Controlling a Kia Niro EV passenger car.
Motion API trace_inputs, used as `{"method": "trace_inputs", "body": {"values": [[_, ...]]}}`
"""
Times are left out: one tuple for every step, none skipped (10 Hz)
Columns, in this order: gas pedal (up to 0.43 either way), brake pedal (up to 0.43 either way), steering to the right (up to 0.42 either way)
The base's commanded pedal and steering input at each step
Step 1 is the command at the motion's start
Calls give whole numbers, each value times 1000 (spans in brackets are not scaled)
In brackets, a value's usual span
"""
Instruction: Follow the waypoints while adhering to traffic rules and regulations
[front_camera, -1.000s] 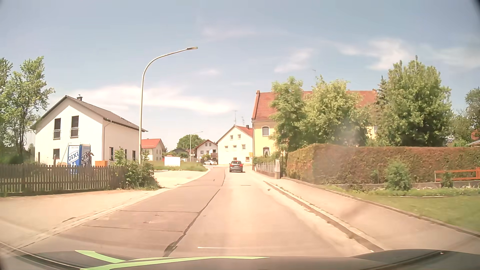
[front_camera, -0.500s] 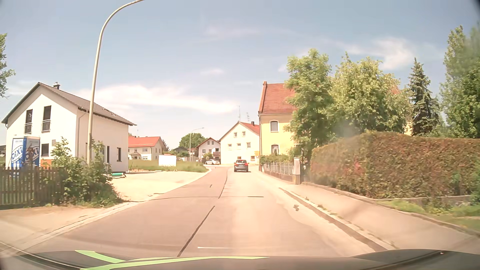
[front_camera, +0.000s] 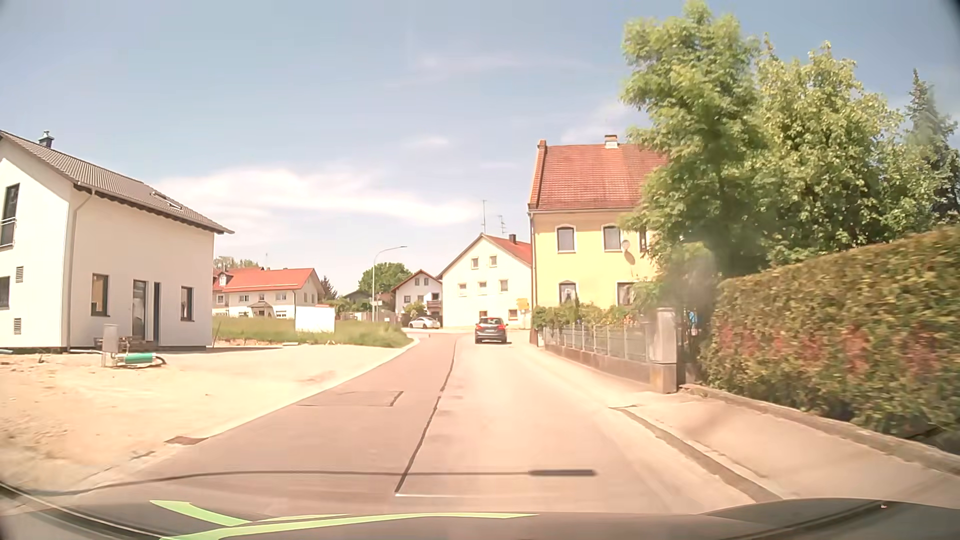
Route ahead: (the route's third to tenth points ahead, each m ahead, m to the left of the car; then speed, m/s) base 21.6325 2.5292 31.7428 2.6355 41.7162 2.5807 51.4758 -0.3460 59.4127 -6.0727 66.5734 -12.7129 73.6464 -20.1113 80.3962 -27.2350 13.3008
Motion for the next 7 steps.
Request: {"method": "trace_inputs", "body": {"values": [[118, 0, -6], [98, 0, -5], [0, 0, -5], [0, 0, -5], [0, 0, -5], [0, 0, -5], [0, 0, -5]]}}
